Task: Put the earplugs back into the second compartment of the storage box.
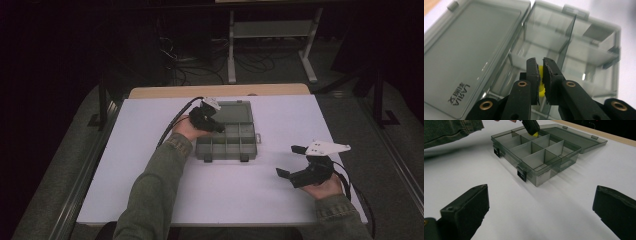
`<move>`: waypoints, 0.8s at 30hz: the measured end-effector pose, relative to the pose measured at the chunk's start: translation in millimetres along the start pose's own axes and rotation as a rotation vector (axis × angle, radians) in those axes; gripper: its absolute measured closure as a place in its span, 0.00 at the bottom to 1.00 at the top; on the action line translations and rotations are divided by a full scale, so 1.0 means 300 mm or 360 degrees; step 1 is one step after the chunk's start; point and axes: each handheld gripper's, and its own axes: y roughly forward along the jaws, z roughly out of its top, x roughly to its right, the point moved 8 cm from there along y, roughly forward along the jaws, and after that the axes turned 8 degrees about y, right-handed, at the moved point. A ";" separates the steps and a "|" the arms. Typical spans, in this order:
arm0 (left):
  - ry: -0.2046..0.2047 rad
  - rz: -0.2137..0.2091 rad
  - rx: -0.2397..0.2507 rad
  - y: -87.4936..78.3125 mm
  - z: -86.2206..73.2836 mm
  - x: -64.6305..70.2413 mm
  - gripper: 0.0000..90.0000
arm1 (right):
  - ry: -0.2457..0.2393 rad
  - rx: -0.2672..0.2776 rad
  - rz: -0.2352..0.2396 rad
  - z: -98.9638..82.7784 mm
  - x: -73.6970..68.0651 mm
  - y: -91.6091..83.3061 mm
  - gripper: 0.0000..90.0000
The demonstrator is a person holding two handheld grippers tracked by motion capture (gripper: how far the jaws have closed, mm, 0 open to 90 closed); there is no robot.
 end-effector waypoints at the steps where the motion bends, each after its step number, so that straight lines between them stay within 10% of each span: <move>1: 0.0000 -0.0012 -0.0004 0.002 0.000 0.003 0.91 | 0.0002 0.0000 0.0000 0.000 0.000 0.000 0.00; 24: -0.0081 0.0091 0.0233 -0.143 -0.002 0.042 0.00 | 0.0009 -0.0005 -0.0006 -0.004 0.004 0.000 0.00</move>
